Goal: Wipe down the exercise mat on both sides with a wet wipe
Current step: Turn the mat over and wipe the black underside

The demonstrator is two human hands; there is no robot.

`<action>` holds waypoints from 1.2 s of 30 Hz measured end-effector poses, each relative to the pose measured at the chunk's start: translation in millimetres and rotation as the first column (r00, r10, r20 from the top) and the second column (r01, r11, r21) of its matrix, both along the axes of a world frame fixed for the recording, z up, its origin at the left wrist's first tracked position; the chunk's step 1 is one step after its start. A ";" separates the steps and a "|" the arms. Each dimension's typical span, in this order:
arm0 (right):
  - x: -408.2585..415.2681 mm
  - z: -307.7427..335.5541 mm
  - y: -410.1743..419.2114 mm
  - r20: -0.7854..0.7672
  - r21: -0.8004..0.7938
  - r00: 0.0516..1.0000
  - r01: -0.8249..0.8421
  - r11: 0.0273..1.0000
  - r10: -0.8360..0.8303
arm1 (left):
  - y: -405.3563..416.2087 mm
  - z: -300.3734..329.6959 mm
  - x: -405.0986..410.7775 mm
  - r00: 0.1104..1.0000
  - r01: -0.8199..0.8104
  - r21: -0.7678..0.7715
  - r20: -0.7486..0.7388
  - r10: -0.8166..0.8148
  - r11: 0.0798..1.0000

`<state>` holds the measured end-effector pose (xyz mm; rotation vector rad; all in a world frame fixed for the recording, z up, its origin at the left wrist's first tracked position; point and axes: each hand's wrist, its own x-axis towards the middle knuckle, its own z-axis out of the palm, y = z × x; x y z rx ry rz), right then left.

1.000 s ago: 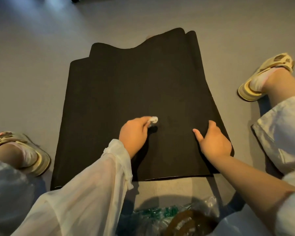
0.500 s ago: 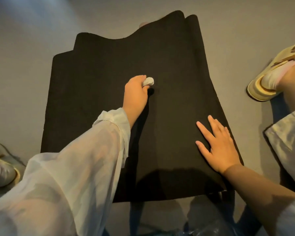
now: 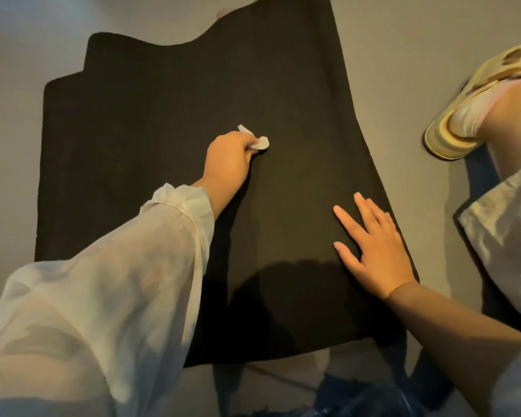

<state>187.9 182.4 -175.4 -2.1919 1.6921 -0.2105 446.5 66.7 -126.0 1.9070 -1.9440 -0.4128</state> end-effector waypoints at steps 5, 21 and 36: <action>-1.3 -0.5 1.2 0.018 -0.047 1.000 -0.008 0.999 0.009 | 64.3 10.3 0.9 0.982 0.190 0.062 -0.001 -0.190 0.980; 1.8 4.7 5.7 -0.076 -0.025 0.997 0.003 1.000 -0.005 | 240.6 12.5 -15.6 0.602 0.755 0.423 -0.146 -0.785 0.501; -0.4 3.6 4.7 0.002 -0.011 1.000 0.000 1.000 0.000 | 1.1 46.0 -17.0 0.999 -0.006 -0.160 -0.040 0.000 0.987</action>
